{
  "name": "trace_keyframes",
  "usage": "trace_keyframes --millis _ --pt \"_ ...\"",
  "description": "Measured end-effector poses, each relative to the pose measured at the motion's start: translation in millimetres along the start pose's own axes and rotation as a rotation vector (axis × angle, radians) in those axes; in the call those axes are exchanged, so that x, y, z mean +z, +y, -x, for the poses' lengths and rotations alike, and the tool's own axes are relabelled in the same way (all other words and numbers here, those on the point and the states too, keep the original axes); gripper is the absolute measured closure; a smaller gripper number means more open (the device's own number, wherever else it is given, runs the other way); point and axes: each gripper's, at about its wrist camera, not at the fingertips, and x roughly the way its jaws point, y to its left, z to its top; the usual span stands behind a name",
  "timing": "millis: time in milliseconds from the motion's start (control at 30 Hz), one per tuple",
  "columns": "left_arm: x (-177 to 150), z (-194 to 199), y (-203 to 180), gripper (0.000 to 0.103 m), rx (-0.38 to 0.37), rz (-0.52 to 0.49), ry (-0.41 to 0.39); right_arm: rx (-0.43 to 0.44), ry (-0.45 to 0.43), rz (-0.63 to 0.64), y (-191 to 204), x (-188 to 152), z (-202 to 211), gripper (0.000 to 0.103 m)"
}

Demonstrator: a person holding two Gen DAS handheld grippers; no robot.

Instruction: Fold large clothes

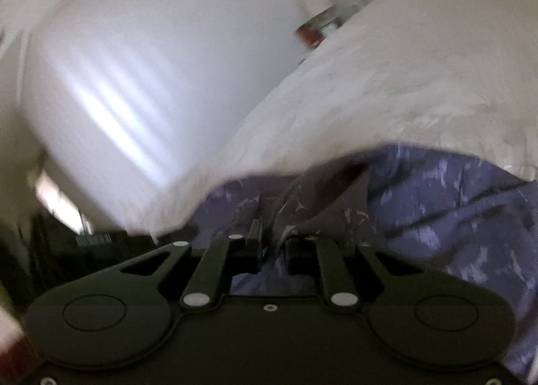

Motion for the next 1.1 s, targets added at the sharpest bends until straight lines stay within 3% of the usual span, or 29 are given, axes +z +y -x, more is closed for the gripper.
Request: trace_keyframes --millis 67,167,200,267,400,600,767,833,967,1100 --pt "-20 3 12 0.099 0.036 -0.028 0.039 -0.031 0.084 0.083 9 -25 -5 0.081" --pt "-46 -6 40 0.099 0.098 0.003 0.079 -0.061 0.193 0.093 3 -60 -16 0.072" --pt "-51 -10 50 0.098 0.109 0.022 0.077 -0.066 0.208 0.072 -2 -69 -20 0.059" --pt "-55 -16 65 0.097 0.103 0.065 0.066 -0.069 0.183 0.012 -12 -76 -24 0.047" --pt "-47 -19 64 0.096 0.084 0.099 0.026 -0.035 0.075 -0.105 -32 -62 -19 0.034" --pt "-38 -25 48 0.095 0.087 0.062 0.008 0.013 -0.046 -0.228 -53 -18 -32 0.033" --pt "-43 -38 44 0.095 0.109 0.017 0.044 -0.017 -0.266 -0.276 -69 16 -18 0.033" --pt "-48 -37 49 0.095 0.130 0.012 0.061 -0.085 -0.251 -0.306 -76 17 -18 0.033" --pt "-55 -27 60 0.095 0.114 0.038 0.056 -0.118 -0.157 -0.306 -86 5 -22 0.033" --pt "-52 -10 49 0.094 0.142 -0.039 0.023 -0.157 -0.157 -0.320 -91 -1 -20 0.033"
